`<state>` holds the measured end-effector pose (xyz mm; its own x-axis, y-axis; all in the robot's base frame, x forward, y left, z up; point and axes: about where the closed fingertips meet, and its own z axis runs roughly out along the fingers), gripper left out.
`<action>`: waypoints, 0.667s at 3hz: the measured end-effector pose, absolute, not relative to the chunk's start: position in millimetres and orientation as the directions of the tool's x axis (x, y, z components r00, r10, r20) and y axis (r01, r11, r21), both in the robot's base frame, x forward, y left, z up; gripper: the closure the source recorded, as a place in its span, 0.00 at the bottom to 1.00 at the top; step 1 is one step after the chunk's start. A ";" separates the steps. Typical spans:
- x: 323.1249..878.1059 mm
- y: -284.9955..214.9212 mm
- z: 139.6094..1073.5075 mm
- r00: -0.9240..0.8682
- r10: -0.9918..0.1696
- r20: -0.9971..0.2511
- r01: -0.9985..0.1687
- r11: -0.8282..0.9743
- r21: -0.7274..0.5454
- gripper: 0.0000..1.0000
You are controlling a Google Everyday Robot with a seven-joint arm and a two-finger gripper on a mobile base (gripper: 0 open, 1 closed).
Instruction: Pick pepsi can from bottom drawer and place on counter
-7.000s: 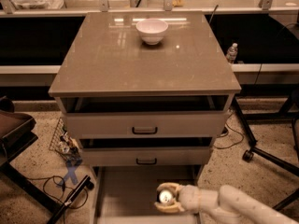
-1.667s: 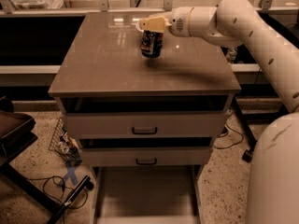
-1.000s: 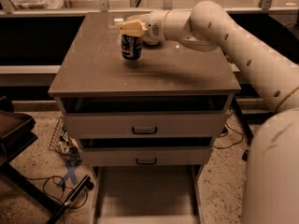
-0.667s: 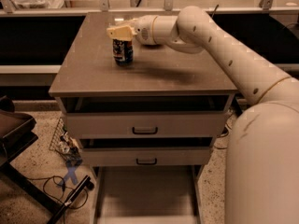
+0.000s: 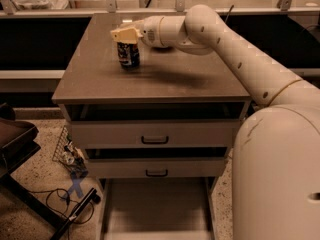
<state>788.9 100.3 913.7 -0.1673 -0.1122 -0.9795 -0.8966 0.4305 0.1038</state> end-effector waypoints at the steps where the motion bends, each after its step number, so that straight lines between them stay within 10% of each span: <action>1: 788.9 100.4 914.0 -0.167 -0.112 -0.979 -0.897 0.430 0.104 0.60; 2: 788.4 103.4 913.3 -0.168 -0.113 -0.979 -0.898 0.426 0.105 0.36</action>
Offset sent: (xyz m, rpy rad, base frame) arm 0.0000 0.0001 0.0002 0.0000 0.0000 0.0002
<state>788.4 103.4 913.3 -0.1681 -0.1125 -0.9793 -0.8984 0.4265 0.1052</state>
